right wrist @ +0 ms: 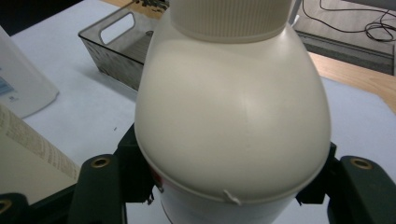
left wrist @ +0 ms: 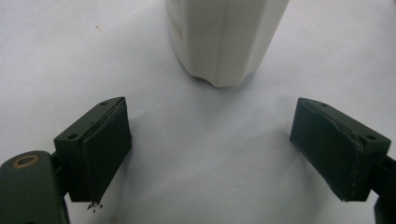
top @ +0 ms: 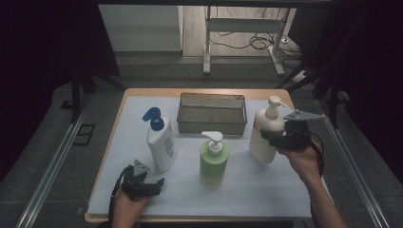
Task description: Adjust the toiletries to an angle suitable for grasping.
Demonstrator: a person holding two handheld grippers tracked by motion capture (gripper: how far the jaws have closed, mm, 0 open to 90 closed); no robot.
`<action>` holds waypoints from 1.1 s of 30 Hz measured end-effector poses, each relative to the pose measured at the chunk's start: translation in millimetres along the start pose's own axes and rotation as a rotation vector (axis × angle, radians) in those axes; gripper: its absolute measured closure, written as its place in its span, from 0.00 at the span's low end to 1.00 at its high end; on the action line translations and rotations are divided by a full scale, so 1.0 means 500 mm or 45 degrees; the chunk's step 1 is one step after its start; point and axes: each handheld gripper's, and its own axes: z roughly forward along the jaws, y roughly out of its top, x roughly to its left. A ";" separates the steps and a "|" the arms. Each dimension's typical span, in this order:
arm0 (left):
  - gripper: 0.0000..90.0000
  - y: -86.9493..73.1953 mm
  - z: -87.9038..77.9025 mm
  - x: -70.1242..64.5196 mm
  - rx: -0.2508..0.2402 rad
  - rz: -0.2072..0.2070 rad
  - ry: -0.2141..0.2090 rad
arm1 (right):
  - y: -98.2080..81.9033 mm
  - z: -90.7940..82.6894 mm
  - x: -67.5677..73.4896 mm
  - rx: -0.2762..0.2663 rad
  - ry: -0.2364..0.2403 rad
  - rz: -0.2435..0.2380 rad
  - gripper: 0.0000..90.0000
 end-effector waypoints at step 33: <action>0.13 0.000 0.000 0.000 0.001 0.000 -0.001 | 0.123 0.038 0.048 -0.038 0.050 -0.020 0.42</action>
